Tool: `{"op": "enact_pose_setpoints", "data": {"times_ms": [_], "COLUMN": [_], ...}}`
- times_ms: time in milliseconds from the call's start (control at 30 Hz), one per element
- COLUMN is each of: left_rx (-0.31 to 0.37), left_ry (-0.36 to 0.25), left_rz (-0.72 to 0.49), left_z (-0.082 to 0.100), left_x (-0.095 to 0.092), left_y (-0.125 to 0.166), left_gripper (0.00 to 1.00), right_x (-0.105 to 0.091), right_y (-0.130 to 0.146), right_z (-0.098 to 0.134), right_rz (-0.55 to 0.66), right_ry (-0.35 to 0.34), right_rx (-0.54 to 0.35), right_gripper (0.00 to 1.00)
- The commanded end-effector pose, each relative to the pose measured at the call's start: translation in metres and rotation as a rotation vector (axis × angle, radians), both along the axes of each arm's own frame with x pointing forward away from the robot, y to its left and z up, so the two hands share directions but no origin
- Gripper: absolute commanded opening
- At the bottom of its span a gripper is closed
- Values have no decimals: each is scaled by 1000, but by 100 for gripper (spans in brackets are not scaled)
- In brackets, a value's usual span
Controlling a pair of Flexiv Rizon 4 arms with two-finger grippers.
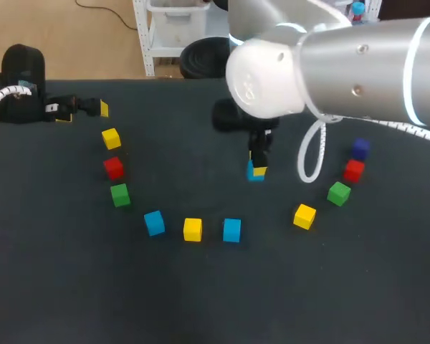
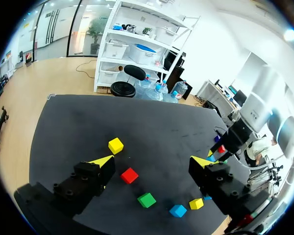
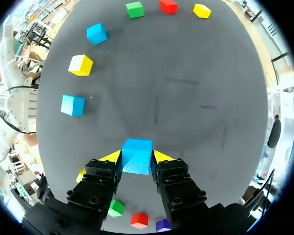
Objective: Place the blue cubes, place green cubes on the blue cubes, place the yellow cubes on the green cubes, then place the red cubes on the yellow cubes, and place purple cube on the red cubes.
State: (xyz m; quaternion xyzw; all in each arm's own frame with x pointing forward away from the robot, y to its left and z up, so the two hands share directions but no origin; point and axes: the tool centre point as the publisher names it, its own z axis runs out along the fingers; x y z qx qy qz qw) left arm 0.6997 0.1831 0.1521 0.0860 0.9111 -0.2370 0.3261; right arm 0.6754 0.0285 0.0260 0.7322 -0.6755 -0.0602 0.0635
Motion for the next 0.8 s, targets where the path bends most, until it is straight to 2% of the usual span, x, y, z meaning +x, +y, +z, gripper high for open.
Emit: {"op": "enact_pose_setpoints", "data": {"times_ms": [33,300,800], "left_rx": [-10,-10,-10], "left_ry": [-7,-7,-7], "left_rz": [-6,-6,-6], "left_z": [-2,-2,-2], "left_x": [0,0,0], "left_y": [2,2,2], "left_gripper": [100,100,100], "right_x": [-4,-14,-10], "right_y": [5,7,3], "right_z": [-4,-16,-31], "right_rz": [13,52,46], "right_ry": [21,29,23], "right_rx": [-7,-28,-70], "right_gripper": [0,0,0]}}
